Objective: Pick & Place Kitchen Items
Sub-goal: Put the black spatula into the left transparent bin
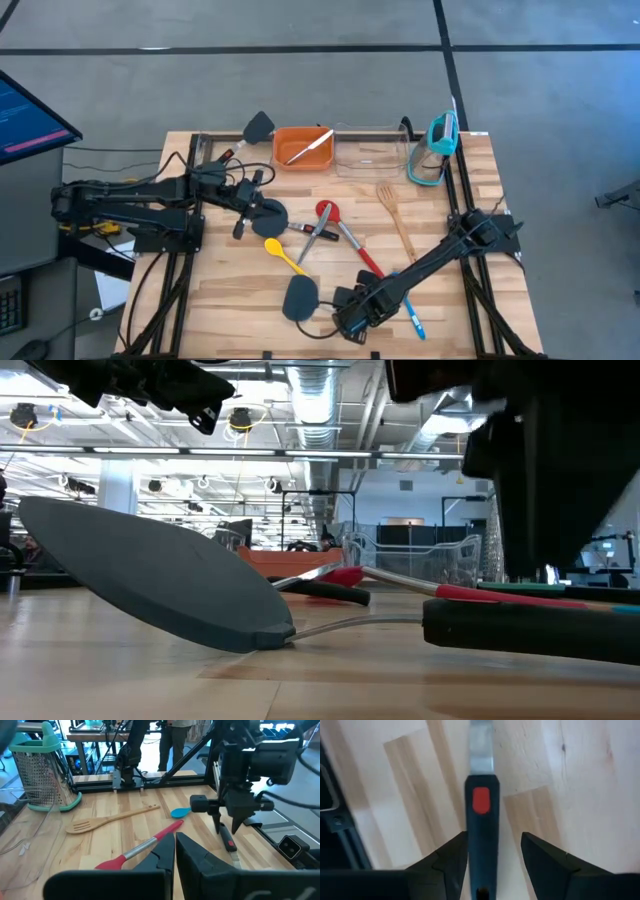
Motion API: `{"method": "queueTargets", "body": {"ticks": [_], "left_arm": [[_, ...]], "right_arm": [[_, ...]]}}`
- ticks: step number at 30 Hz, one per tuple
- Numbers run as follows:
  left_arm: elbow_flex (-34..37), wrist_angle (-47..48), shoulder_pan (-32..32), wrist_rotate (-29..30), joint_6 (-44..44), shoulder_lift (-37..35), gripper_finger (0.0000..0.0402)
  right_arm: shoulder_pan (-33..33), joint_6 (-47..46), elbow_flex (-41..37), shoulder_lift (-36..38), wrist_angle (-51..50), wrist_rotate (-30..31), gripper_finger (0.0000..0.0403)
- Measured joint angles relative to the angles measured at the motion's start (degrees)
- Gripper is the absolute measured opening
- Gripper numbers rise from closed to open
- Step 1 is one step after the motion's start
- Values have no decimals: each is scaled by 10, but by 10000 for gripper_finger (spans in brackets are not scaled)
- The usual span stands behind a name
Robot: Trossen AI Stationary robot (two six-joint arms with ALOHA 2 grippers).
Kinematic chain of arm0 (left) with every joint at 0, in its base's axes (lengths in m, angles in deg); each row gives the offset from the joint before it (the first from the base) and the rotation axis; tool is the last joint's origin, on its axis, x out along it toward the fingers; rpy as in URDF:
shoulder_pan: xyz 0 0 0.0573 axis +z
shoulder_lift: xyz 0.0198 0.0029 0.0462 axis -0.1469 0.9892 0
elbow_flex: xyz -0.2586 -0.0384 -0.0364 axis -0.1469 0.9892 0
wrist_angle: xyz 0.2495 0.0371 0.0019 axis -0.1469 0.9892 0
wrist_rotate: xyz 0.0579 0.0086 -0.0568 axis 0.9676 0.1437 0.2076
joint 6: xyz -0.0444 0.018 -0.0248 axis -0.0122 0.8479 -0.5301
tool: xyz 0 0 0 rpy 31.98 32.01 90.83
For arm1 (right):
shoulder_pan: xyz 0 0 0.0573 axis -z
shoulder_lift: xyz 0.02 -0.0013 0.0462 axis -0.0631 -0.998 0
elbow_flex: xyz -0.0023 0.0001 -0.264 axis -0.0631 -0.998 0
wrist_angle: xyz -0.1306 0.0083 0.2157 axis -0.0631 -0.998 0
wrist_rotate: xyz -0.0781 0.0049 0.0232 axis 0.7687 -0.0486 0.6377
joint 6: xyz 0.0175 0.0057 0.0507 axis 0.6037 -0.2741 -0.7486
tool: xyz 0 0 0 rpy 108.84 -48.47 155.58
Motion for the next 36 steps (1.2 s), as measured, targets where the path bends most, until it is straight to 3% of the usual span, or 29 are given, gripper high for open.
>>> {"method": "queueTargets", "body": {"ticks": [9, 27, 31, 36], "left_arm": [[0, 4, 0, 2, 0, 0, 2], [0, 7, 0, 2, 0, 0, 2], [0, 7, 0, 2, 0, 0, 2], [0, 7, 0, 1, 0, 0, 2]], "right_arm": [[-3, -14, -38, 0, 63, -6, 180], [-4, -22, -41, -33, 81, -16, 185], [-4, -22, -42, -25, 79, -6, 161], [-4, -19, -45, -18, 77, -3, 96]]}}
